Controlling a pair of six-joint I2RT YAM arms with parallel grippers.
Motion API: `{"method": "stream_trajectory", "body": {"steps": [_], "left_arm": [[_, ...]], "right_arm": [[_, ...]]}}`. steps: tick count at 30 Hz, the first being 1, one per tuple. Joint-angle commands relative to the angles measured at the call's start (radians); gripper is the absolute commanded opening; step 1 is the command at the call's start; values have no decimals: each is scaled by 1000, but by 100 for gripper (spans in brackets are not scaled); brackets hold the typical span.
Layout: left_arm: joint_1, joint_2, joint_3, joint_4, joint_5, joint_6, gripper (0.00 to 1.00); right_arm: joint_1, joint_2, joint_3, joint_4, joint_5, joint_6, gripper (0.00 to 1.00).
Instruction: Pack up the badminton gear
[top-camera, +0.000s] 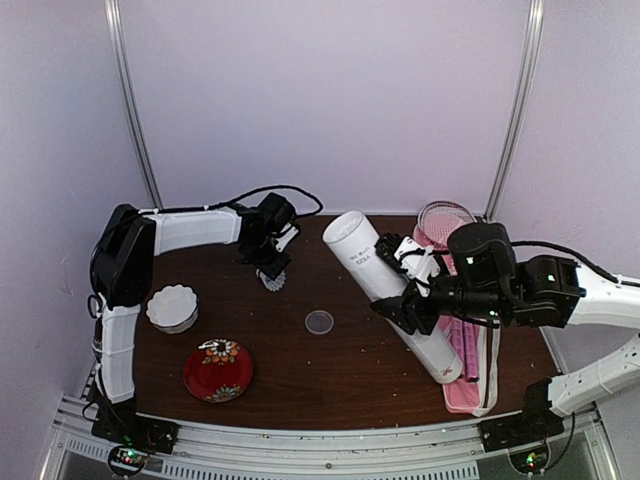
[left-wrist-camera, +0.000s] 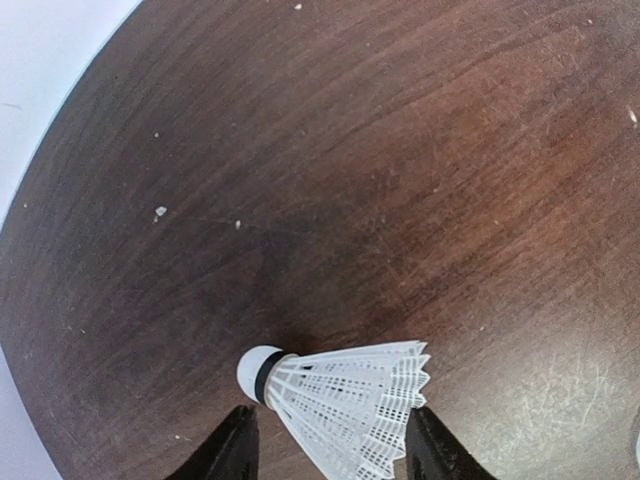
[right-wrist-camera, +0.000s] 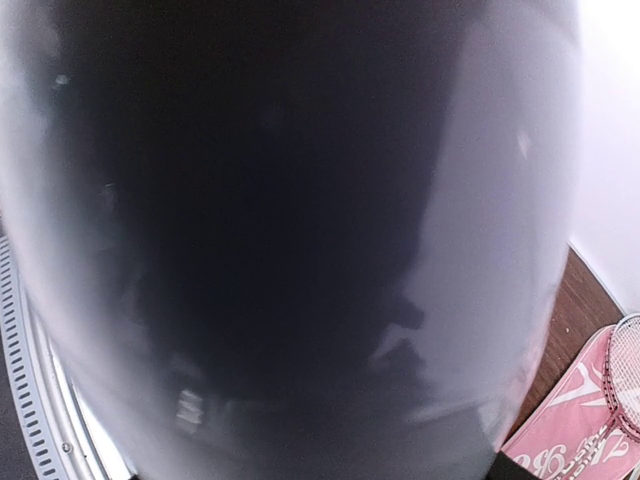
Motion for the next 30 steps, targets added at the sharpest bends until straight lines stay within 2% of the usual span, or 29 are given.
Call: {"method": "stream_trajectory", "body": {"steps": [1,6,12,17,19,22,30], "left_arm": [[-4,17,-7,4,-63,32,46],[-11,40,17,3,-152,69,36],[-10,75,54,3,-166,88,27],[-11,51,40,3,-196,70,6],[-10,12,19,2,-197,58,0],[-10,-88,-21,-13,-173,17,0],[-10,-439,-105,-10,87,-51,0]], "right_arm": [[6,6,5,37,12,-1,58],[5,14,15,31,11,-1,58],[5,9,15,27,15,2,58],[6,-1,17,17,21,5,58],[6,-8,11,17,25,6,58],[5,-19,-8,24,26,6,58],[7,-49,-52,31,32,-46,57]]}}
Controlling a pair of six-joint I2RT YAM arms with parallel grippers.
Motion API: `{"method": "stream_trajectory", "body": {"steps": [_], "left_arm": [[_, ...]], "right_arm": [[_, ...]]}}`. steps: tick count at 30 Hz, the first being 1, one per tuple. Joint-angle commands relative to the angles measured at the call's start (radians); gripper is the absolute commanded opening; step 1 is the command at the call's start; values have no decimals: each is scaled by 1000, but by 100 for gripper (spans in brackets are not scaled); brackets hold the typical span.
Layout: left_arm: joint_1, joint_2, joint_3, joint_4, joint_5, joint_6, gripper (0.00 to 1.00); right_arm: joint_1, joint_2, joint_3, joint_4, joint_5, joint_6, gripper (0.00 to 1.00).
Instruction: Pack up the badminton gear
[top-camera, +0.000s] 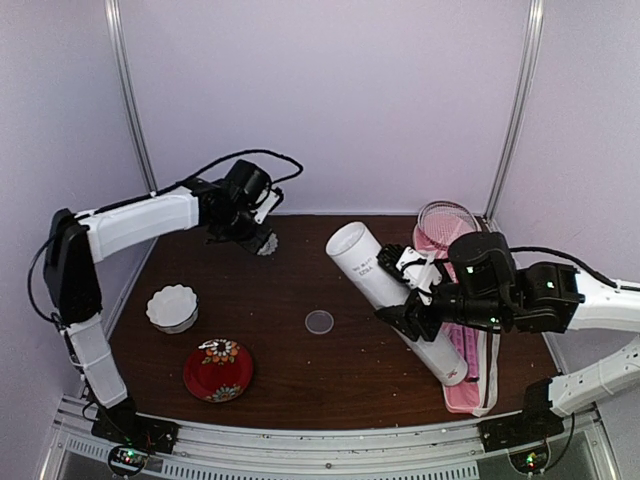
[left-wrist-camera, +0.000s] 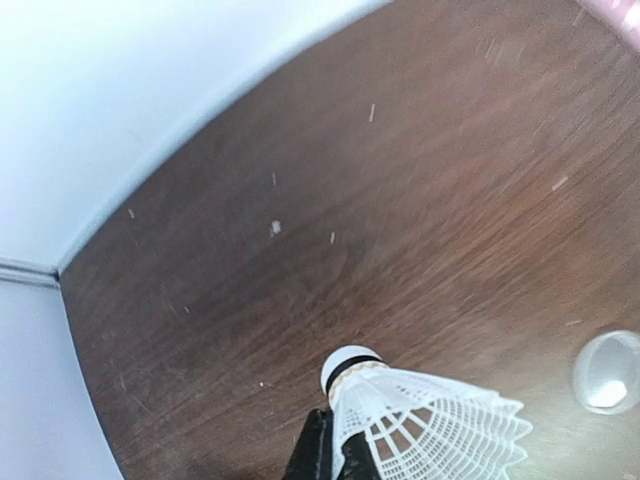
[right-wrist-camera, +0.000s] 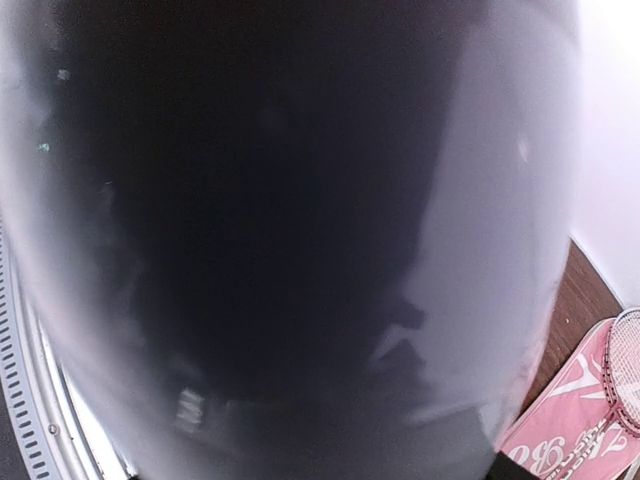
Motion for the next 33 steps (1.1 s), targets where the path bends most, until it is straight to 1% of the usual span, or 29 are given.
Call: {"method": "stream_trajectory", "body": {"steps": [1,5,9,12,16,19,23,33], "left_arm": [[-4,-218,-14,15,194,-52,0],[-4,-369,-35,17,435,-56,0],[-4,-500,-69,63,695,-77,0],[-19,-564,-69,77,811,-88,0],[-70,-621,-46,83,914,-81,0],[-122,-636,-25,84,941,-78,0],[-167,-624,7,78,937,-92,0],[-231,-543,36,38,853,-90,0]], "right_arm": [[6,-32,-5,25,32,-41,57],[7,-49,-8,29,44,-63,57],[7,-55,-7,24,44,-83,57],[6,-57,-12,26,46,-91,57],[7,-50,-4,25,45,-96,57],[7,-38,10,25,38,-102,57],[9,-20,34,23,18,-105,57],[46,6,72,29,-21,-120,57]]}}
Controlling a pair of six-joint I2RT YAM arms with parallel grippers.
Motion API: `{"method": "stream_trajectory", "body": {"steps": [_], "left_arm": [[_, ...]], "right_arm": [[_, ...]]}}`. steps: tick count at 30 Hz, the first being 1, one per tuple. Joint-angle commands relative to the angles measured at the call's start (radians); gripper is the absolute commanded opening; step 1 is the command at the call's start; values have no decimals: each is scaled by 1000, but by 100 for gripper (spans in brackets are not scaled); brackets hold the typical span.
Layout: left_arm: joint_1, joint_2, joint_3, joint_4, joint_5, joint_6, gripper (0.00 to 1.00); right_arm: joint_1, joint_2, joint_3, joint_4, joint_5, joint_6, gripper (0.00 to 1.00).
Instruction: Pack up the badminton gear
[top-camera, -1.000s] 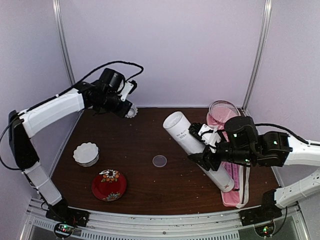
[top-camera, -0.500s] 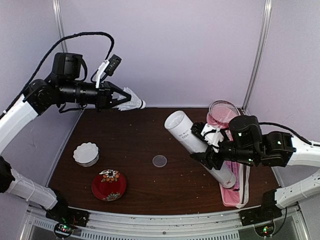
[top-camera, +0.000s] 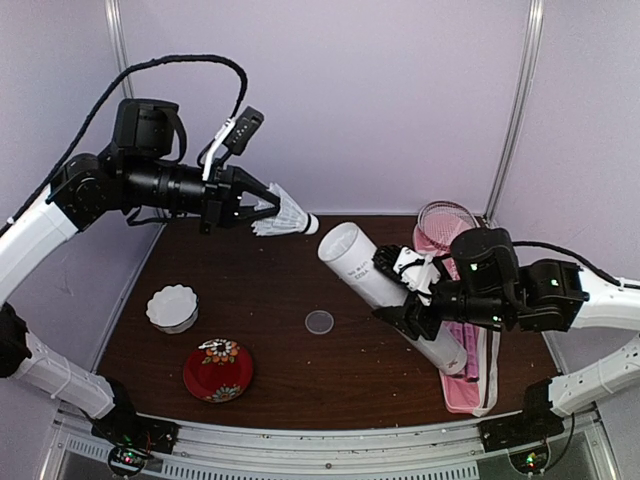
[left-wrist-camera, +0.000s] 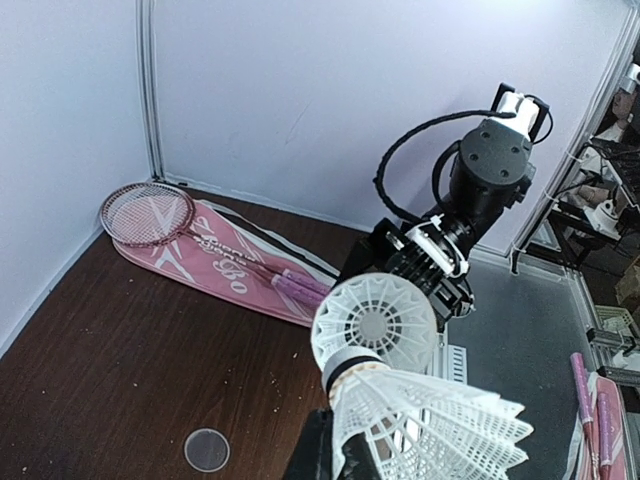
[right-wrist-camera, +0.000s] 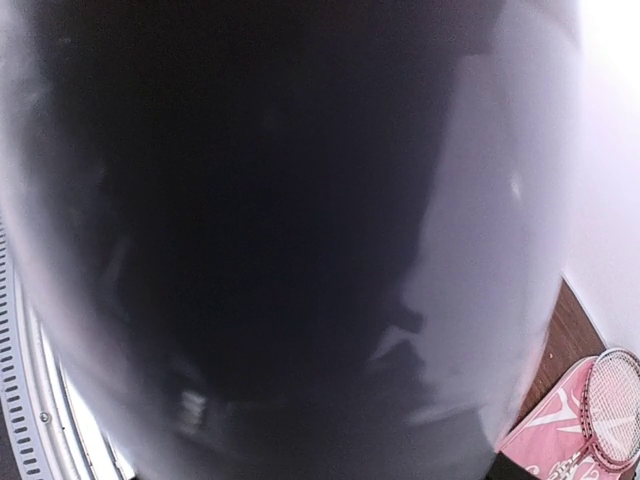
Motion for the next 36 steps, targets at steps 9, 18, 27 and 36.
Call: {"method": "stream_trajectory", "body": {"steps": [9,18,27,36], "left_arm": [[-75,103,36,9,-35,-22,0],[-103,176,72,-75,-30,-1,0],[-112,148,92,-124,-146,32,55],[-112,185,103,-179,-157,64,74]], "right_arm": [[52,36,60,37,-25,-35,57],[63,40,67,43,-19,-42,57],[64,37,61,43,-20,-41,56],[68,35,74,46,-28,-44,57]]}}
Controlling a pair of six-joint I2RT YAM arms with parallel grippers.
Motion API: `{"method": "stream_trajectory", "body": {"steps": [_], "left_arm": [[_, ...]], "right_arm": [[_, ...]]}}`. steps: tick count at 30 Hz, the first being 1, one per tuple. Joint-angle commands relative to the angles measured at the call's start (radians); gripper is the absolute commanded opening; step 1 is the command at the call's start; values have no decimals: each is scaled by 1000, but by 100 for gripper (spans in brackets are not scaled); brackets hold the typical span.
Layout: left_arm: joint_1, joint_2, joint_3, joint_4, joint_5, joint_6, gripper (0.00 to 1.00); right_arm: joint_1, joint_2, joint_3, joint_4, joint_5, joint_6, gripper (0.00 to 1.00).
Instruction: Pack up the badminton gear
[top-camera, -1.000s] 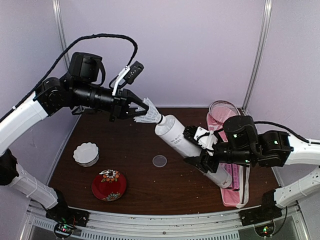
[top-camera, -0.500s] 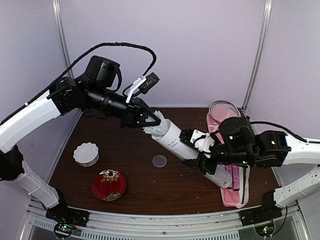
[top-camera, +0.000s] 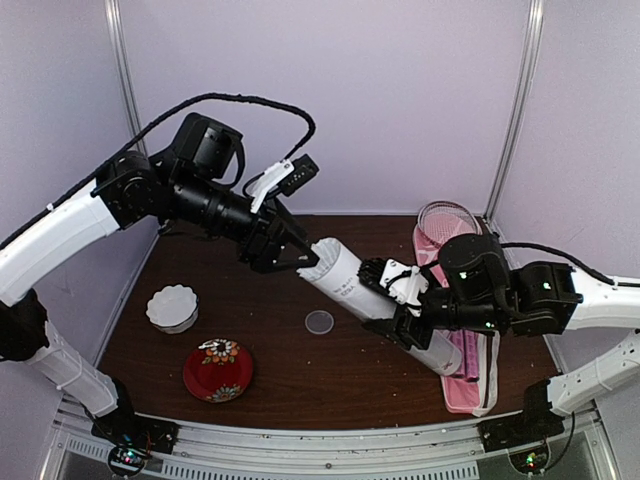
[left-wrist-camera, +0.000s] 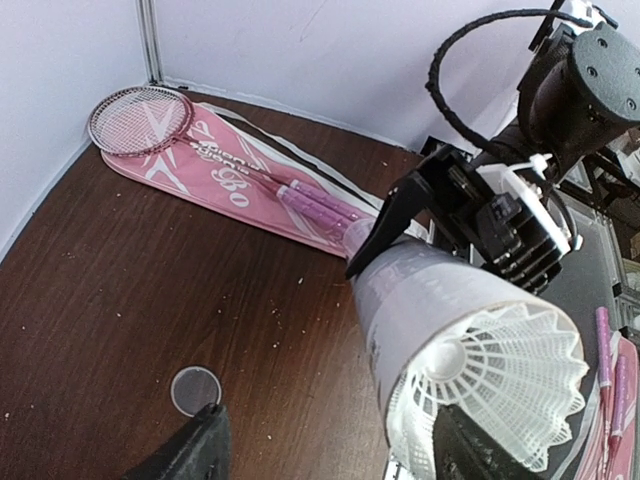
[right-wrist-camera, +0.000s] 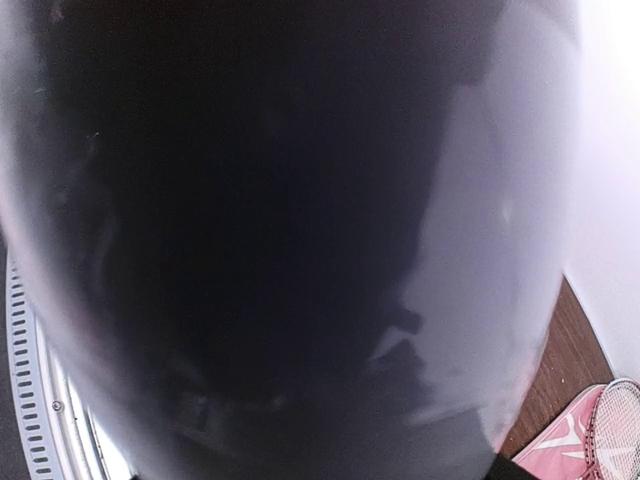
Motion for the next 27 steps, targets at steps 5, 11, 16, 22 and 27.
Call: {"method": "stream_trajectory", "body": {"steps": [5,11,16,22,27], "left_arm": [[-30,80,64,-52,-1,49,77],[-60,159,110,-76,-10,57,77],[-61,204,95,-32,35,60,77],[-59,230,81,52,94,46,81],[-43,179,70,58,75,60,88]], "right_arm": [[12,-4,55,45,-8,-12,57],[17,3,66,50,-9,-15,56],[18,-5,73,71,-11,-13,56],[18,-13,82,96,-20,-14,56],[18,-19,52,102,8,-4,56]]}}
